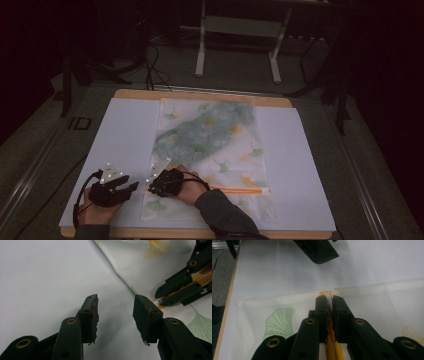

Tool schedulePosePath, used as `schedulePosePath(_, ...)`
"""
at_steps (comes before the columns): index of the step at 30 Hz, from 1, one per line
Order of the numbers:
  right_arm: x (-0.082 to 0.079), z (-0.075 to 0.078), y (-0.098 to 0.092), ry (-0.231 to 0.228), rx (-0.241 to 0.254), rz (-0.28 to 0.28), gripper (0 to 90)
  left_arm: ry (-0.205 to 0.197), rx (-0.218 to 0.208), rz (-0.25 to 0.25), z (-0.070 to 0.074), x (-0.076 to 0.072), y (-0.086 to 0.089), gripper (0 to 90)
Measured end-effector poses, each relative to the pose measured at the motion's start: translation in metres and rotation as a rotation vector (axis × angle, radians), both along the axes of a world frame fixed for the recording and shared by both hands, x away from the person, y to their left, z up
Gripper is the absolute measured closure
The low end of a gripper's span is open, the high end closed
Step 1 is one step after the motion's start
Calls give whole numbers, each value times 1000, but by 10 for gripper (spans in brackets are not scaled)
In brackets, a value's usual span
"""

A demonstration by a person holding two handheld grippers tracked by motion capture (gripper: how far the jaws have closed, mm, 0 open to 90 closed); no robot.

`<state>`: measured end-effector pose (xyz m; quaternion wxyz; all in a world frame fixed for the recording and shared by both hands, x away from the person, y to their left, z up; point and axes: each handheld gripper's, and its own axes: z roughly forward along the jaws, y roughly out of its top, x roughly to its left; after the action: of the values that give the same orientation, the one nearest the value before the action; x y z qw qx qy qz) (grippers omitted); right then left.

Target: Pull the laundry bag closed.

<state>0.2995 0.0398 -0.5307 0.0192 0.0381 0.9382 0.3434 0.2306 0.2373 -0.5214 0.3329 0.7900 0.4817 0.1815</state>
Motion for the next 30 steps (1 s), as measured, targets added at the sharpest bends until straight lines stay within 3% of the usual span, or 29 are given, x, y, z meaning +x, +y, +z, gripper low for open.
schedulePosePath(9,1,4,-5,-8,6,-7,839,14,-5,-8,3,-5,-5,561)
schedulePosePath(19,-1,4,-6,-16,12,-14,839,39,-53,-50,7,-11,-16,563)
schedulePosePath(25,-2,7,-8,-29,15,-20,840,80,-79,-98,4,-10,-23,564)
schedulePosePath(30,-4,9,-8,-54,14,-19,840,113,-71,-115,0,-6,-29,577)
